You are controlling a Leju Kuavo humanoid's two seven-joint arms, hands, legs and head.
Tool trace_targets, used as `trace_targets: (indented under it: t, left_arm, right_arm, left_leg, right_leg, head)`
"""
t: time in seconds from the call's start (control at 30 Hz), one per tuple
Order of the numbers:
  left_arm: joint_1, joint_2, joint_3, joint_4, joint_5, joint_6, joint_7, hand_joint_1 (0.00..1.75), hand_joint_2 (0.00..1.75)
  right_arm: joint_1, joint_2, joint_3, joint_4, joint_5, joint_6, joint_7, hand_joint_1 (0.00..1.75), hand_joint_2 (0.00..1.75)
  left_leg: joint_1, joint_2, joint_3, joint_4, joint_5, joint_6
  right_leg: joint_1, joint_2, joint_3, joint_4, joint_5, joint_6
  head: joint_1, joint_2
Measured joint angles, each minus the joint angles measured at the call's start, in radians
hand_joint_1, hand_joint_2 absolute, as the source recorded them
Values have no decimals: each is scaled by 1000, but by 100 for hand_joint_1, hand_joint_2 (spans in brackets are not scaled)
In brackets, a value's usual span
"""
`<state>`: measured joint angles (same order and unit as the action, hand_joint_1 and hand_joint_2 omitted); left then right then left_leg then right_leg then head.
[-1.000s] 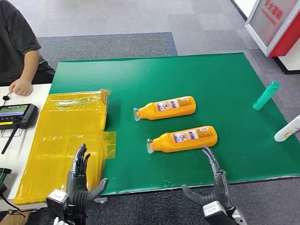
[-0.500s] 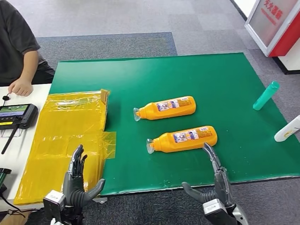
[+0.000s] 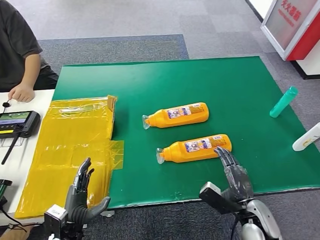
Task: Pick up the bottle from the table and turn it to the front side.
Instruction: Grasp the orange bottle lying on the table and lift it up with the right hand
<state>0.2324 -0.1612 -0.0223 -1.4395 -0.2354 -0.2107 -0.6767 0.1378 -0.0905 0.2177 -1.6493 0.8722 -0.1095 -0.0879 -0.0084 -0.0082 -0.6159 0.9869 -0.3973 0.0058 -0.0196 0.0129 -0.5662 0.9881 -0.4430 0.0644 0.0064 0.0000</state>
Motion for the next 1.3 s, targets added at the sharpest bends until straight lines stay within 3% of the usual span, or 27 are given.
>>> trace_targets:
  t: [0.17, 0.57, 1.07, 1.3]
  left_arm:
    - [-7, -5, 12, 8, -13, -9, 0, 0, 175]
    - [-11, -7, 26, 14, -18, 6, 0, 0, 175]
    - [-23, -4, 28, 28, -4, 33, 0, 0, 175]
    - [-55, -3, 13, 31, 62, 53, 0, 0, 175]
  right_arm:
    - [-117, -72, 1, 102, 26, 85, 47, 0, 175]
    - [-293, -175, 57, 258, 49, 208, 99, 0, 175]
    - [-501, -228, 201, 424, 26, 346, 112, 0, 175]
    - [-669, -240, 293, 501, -4, 468, 130, 0, 175]
  left_leg:
    - [0, 0, 0, 0, 1, 0]
    - [0, 0, 0, 0, 2, 0]
    - [0, 0, 0, 0, 2, 0]
    - [0, 0, -1, 0, 4, -1]
  right_leg:
    - [0, 0, 0, 0, 1, 1]
    - [0, 0, 0, 0, 1, 1]
    - [0, 0, 0, 0, 1, 1]
    - [0, 0, -1, 1, 3, 0]
  head:
    - [0, 0]
    - [0, 0]
    - [0, 0]
    - [0, 0]
